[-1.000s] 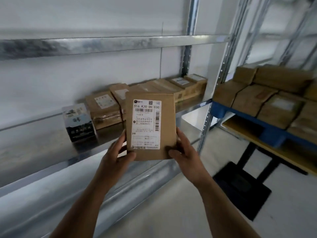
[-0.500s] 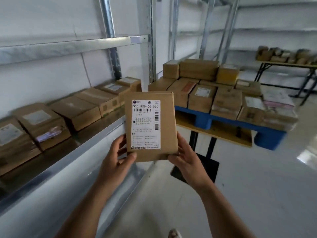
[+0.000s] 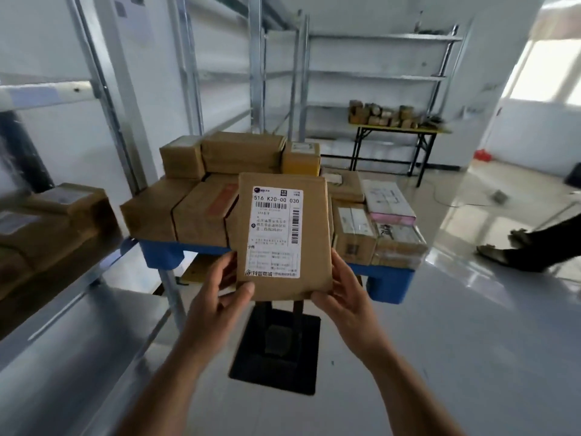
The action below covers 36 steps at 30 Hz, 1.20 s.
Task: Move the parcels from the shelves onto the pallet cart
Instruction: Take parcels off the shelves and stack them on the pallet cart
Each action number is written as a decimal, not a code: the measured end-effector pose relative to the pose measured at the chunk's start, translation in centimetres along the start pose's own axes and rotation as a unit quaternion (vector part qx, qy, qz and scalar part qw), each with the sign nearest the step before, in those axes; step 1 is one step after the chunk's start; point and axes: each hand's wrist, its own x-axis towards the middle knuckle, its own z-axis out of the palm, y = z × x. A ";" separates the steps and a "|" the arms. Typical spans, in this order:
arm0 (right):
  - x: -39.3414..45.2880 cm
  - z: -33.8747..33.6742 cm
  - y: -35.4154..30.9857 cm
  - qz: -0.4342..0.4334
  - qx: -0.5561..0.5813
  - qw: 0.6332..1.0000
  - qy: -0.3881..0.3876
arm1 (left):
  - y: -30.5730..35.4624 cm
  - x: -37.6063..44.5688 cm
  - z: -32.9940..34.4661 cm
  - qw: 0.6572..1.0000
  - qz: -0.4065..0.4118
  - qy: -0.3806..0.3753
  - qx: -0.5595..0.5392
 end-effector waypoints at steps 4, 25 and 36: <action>5.6 -3.9 0.5 -0.007 -0.026 0.999 0.046 | 0.1 7.3 3.5 0.999 0.019 -0.032 -0.015; 29.2 -20.0 1.8 -0.065 -0.111 0.983 0.132 | 3.9 37.1 16.7 0.938 0.133 -0.141 0.286; 39.3 -23.7 5.5 0.023 -0.144 0.986 0.080 | 1.1 46.6 19.4 0.877 0.048 -0.161 0.450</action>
